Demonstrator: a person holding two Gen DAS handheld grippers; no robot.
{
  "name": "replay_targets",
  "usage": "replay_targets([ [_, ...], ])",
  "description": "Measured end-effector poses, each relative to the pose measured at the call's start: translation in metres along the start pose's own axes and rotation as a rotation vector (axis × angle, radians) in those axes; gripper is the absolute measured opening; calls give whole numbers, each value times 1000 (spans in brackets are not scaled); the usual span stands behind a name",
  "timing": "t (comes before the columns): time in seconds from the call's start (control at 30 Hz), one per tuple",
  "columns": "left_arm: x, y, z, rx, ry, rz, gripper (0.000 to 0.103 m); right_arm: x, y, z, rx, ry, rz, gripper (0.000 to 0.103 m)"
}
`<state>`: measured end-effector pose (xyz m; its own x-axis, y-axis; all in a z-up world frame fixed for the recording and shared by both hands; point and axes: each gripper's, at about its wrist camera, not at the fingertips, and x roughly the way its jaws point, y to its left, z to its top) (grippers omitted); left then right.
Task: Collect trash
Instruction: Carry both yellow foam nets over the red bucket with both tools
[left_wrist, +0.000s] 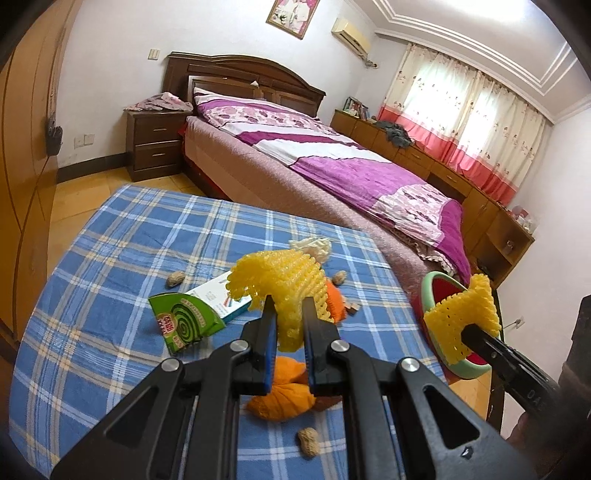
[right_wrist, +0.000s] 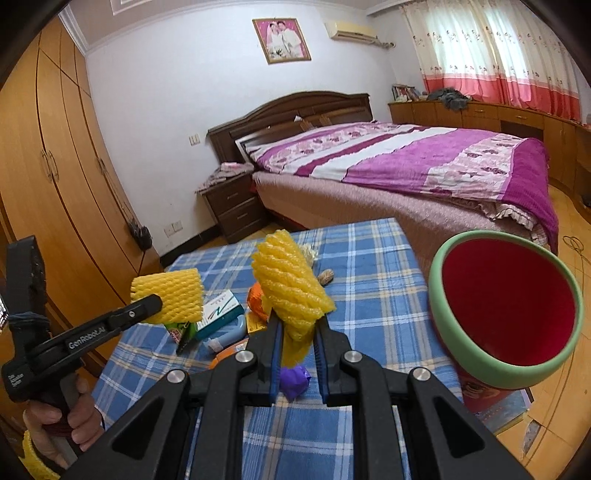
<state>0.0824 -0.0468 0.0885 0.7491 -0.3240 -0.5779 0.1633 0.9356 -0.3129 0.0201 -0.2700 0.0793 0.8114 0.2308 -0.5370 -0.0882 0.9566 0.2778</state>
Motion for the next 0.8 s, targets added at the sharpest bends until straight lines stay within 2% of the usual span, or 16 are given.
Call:
replay_targets([
  [0.47, 1, -50, 0, 90, 9, -76, 12, -51, -35, -2, 79, -117, -62, 17],
  [0.8, 19, -101, 3, 183, 35, -136, 12, -68, -79, -7, 164, -146, -132, 17],
])
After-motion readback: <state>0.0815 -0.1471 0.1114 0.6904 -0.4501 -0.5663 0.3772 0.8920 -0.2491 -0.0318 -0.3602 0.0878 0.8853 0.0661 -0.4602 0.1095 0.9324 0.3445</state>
